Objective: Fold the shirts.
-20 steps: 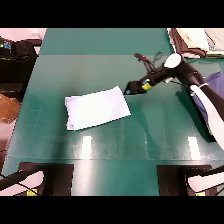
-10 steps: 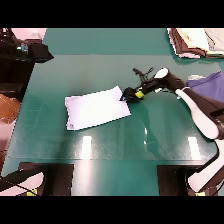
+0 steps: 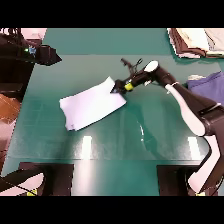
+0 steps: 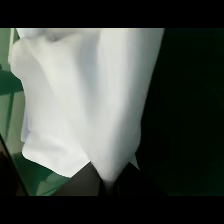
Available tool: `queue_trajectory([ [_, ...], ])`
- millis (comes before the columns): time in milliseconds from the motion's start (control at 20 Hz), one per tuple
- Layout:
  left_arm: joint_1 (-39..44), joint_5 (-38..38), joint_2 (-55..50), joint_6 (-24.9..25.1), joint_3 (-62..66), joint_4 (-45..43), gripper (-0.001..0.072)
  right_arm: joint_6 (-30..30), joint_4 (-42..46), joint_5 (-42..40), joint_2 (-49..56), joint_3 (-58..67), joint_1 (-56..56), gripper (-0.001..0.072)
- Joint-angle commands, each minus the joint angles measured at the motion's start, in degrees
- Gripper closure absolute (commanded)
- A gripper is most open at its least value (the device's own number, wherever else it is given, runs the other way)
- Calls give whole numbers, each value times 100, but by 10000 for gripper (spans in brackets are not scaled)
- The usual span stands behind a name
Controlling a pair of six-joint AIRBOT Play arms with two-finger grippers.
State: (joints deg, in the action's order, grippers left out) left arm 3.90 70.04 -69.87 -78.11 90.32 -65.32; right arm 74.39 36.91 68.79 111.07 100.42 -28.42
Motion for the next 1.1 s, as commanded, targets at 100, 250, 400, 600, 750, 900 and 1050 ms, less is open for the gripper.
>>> queue_trajectory([
  [100, 7, 105, 0, 15, -2, 188, 680, 710, 1423, -122, -1038, 190, 1325, 696],
  [250, 184, -37, -2, 17, -2, 229, 680, 1355, 2221, -136, -1641, 190, 2430, 696],
  [400, 518, -343, -2, 15, -2, 238, 680, 1775, 2691, -133, -2033, 192, 3499, 696],
  [600, 898, -750, -2, 15, -2, 238, 679, 1775, 2712, -232, -2260, 192, 4575, 696],
  [750, 1084, -949, -2, 15, -2, 238, 680, 1770, 2710, -535, -2376, 195, 4927, 696],
  [900, 1123, -962, -2, 13, -2, 236, 680, 1613, 2710, -811, -2540, 205, 4968, 696],
  [1050, 1123, -946, -2, 13, -2, 234, 680, 1528, 2712, -938, -2905, 205, 4968, 696],
])
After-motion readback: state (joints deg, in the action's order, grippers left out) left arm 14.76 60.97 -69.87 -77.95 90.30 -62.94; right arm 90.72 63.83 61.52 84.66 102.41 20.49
